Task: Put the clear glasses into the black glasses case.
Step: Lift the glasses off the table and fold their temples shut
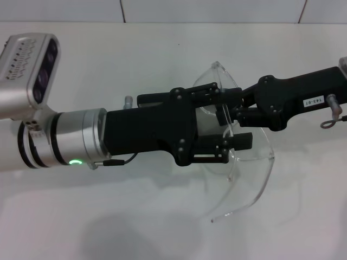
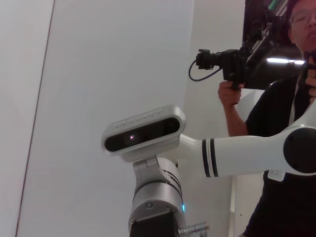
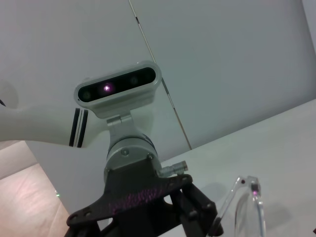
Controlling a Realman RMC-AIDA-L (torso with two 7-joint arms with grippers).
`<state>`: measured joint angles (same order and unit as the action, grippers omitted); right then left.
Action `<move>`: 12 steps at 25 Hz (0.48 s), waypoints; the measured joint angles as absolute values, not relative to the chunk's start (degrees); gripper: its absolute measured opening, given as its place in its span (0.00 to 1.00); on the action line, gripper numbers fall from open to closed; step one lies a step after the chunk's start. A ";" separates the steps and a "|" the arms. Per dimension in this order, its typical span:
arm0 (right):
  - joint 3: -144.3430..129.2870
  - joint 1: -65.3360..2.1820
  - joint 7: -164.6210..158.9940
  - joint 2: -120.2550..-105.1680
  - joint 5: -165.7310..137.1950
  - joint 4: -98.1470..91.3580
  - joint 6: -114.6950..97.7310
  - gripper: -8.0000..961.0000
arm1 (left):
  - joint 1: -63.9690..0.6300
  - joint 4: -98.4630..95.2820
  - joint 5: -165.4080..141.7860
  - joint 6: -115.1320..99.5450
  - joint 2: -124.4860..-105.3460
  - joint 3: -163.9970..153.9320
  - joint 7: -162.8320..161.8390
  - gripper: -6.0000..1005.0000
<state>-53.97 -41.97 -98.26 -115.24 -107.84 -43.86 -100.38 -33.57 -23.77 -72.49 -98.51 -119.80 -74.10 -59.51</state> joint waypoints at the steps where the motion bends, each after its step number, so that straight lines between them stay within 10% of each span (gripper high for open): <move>1: -53.97 -41.89 -98.26 -115.24 -107.84 -43.86 -100.41 0.13 | -33.57 -23.82 -72.50 -98.58 -119.79 -74.10 -59.51 0.79; 12: -53.54 -41.23 -98.02 -114.66 -107.83 -43.91 -100.53 0.13 | -33.54 -24.08 -72.31 -99.87 -119.56 -73.95 -59.34 0.79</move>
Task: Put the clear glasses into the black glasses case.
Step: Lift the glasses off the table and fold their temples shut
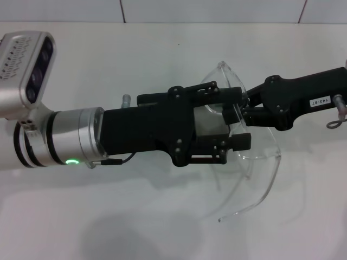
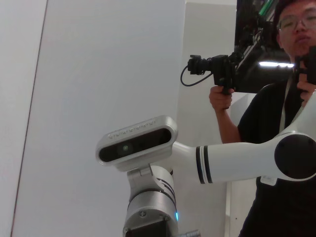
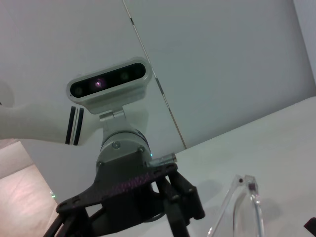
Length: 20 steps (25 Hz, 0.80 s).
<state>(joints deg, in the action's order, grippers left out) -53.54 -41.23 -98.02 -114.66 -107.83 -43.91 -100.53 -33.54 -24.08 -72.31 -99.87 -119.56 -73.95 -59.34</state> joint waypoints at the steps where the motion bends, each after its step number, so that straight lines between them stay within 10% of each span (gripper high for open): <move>1: -53.53 -41.23 -97.89 -114.64 -107.83 -44.01 -100.56 0.13 | -33.52 -24.09 -72.32 -99.83 -119.54 -73.93 -59.32 0.79; 20: -52.61 -40.77 -96.81 -113.88 -107.85 -44.57 -101.07 0.13 | -34.41 -24.05 -72.18 -98.90 -119.70 -73.98 -58.87 0.79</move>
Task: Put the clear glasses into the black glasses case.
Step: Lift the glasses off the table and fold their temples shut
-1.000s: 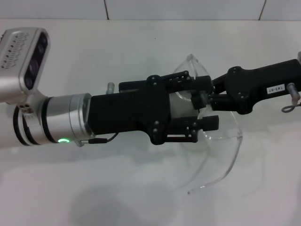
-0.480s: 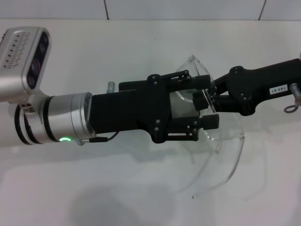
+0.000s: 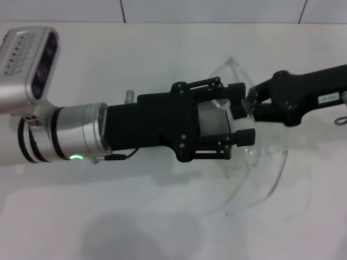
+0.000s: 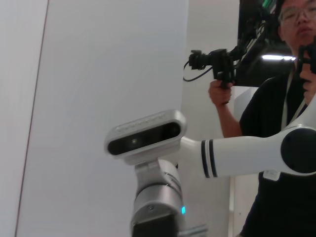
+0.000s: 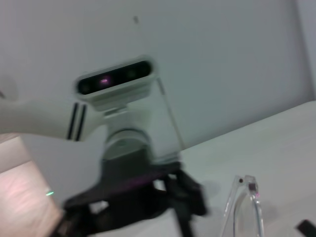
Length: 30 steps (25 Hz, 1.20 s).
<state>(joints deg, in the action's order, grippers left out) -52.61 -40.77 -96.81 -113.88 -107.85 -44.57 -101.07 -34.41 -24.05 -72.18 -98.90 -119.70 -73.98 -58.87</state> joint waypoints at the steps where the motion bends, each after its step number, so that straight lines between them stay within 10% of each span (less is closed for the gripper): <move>1: -51.73 -40.49 -96.64 -113.76 -107.84 -44.56 -100.79 0.13 | -34.40 -24.09 -71.90 -99.59 -119.67 -73.86 -58.72 0.79; 18: -35.01 -33.66 -88.69 -112.20 -92.77 -44.37 -100.60 0.13 | -32.28 -25.40 -71.46 -100.66 -118.30 -70.50 -58.09 0.79; 30: -37.65 -39.60 -75.56 -115.47 -80.76 -27.36 -97.26 0.13 | -36.22 -24.83 -76.08 -97.07 -119.66 -70.96 -58.57 0.79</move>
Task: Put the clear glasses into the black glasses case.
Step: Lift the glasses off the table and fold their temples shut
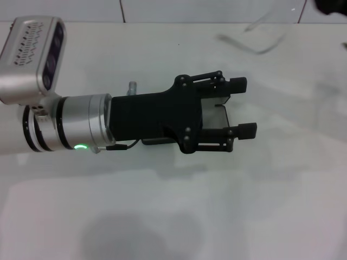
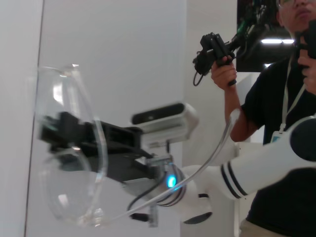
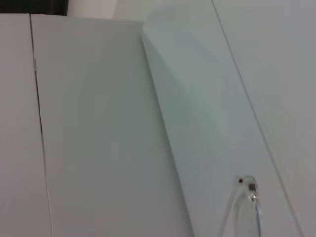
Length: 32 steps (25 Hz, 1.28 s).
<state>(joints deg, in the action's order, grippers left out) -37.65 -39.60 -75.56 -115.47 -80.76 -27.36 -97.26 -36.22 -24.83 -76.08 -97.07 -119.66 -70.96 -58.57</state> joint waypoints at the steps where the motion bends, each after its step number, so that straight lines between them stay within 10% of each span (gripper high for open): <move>1: -39.31 -40.45 -75.33 -115.45 -81.00 -26.37 -95.80 0.13 | -36.30 -24.83 -76.16 -97.08 -119.67 -70.96 -58.60 0.79; 32: -61.58 -41.62 -84.91 -114.89 -95.23 -33.47 -86.19 0.13 | -34.83 -25.38 -76.16 -97.56 -119.37 -70.68 -58.26 0.78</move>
